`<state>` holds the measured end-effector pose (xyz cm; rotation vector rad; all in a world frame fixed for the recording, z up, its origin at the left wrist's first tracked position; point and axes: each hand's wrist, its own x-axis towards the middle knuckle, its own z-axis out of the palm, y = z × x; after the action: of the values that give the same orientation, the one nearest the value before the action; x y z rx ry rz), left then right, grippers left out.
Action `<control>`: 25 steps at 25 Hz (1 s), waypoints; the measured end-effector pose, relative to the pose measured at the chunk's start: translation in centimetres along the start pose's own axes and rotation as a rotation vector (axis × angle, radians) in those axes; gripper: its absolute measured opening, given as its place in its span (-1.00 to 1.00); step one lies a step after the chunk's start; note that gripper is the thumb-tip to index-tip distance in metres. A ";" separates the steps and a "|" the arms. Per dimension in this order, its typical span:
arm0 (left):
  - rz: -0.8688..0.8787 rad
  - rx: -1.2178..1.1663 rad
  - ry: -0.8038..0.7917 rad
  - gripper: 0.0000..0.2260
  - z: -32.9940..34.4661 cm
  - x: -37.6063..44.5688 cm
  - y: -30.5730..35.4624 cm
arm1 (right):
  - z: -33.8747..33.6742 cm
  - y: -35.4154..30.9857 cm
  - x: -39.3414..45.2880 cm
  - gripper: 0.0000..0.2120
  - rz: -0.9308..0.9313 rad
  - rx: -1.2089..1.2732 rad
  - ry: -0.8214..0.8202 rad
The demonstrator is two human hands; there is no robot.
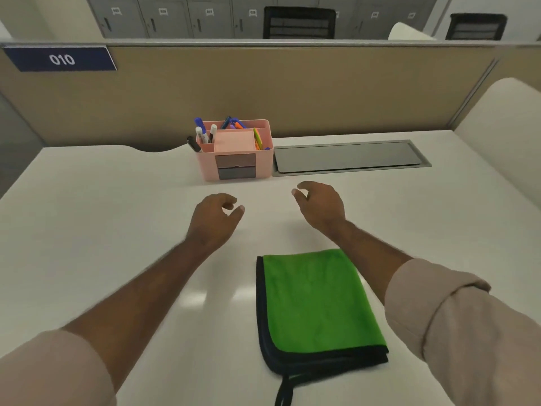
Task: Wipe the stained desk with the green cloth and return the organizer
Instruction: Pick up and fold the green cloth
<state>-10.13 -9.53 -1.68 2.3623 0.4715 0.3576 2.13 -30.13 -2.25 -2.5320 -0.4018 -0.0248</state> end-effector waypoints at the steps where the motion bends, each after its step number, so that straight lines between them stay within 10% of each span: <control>1: -0.005 0.007 -0.045 -0.66 0.4 -1.5 0.4 | -0.3 0.2 -1.6 -0.64 0.009 0.011 -0.004; 10: -0.240 0.127 -0.190 -0.39 4.2 -11.8 2.9 | -3.0 4.1 -14.4 -0.59 0.094 -0.081 -0.110; 25: -0.287 0.165 -0.244 -0.71 7.5 -16.7 6.0 | -4.4 6.7 -20.0 -0.65 0.275 -0.003 -0.261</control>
<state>-20.83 -25.17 -5.08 2.4090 0.7325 -0.1040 -14.72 -43.43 -4.28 -2.5784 -0.1495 0.4127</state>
